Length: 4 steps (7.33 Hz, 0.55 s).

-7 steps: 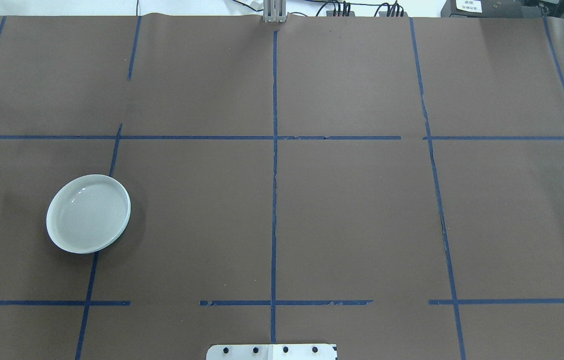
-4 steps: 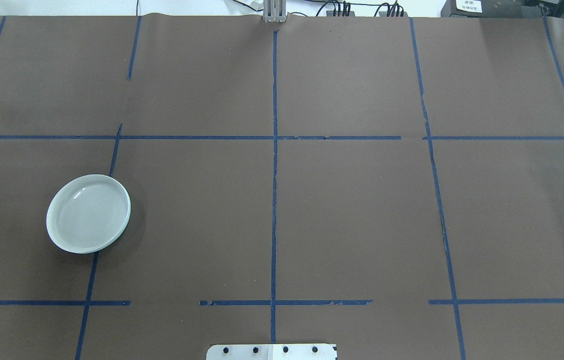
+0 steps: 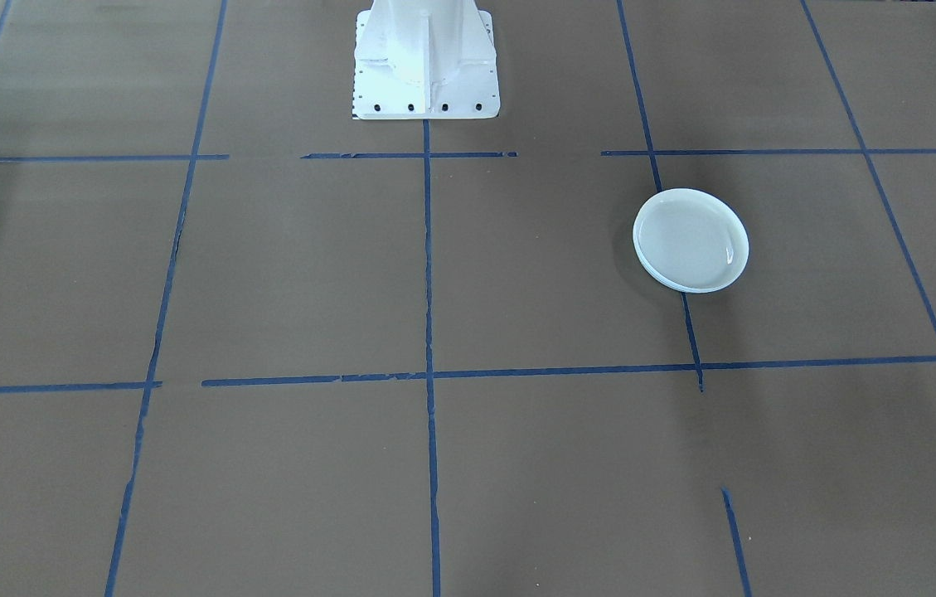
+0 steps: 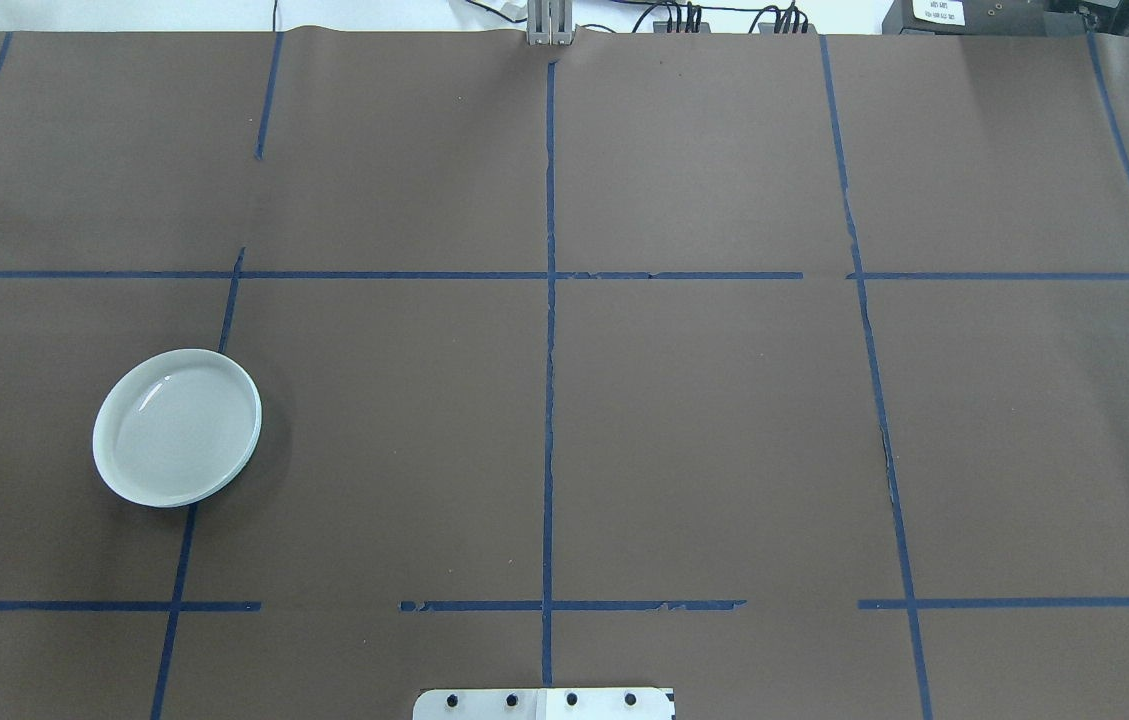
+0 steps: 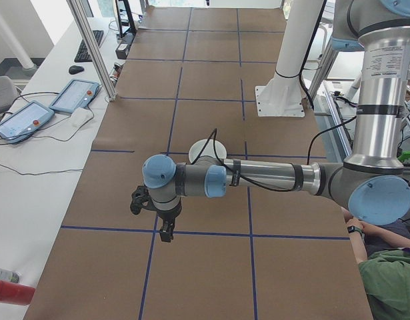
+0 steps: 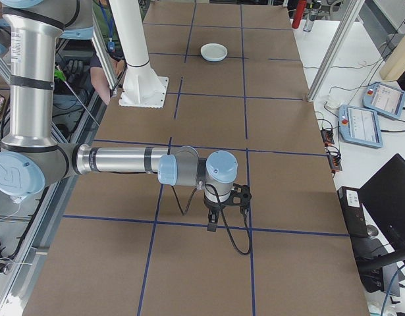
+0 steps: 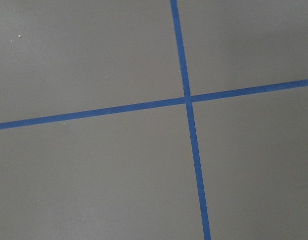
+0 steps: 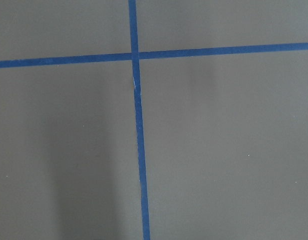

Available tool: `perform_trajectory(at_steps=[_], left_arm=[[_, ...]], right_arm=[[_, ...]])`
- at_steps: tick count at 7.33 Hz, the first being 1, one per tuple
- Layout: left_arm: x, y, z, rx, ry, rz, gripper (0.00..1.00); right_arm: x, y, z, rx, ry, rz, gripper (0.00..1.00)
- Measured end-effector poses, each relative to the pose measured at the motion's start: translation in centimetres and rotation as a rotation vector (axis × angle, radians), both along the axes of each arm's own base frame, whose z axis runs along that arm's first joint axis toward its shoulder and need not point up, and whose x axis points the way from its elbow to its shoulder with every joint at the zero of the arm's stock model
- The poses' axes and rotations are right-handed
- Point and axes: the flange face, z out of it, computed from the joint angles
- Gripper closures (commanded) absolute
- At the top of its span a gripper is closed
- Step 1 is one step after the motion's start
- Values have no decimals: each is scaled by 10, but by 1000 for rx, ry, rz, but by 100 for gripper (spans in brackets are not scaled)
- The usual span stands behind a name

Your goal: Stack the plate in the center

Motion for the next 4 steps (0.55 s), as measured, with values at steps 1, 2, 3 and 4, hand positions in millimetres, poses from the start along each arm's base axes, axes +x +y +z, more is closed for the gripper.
perform_trajectory(at_steps=[1,2,3,4], left_arm=[[-1,2,-1,2,-2,1,0],[0,4,-1,4,-1,3,0],[1,4,-2,7,-1,5,0],[1,4,-3,8,0,6,0]], right_arm=[[0,0,0,0,0,0,0],[0,0,0,0,0,0,0],[0,0,0,0,0,0,0],[0,0,0,0,0,0,0]])
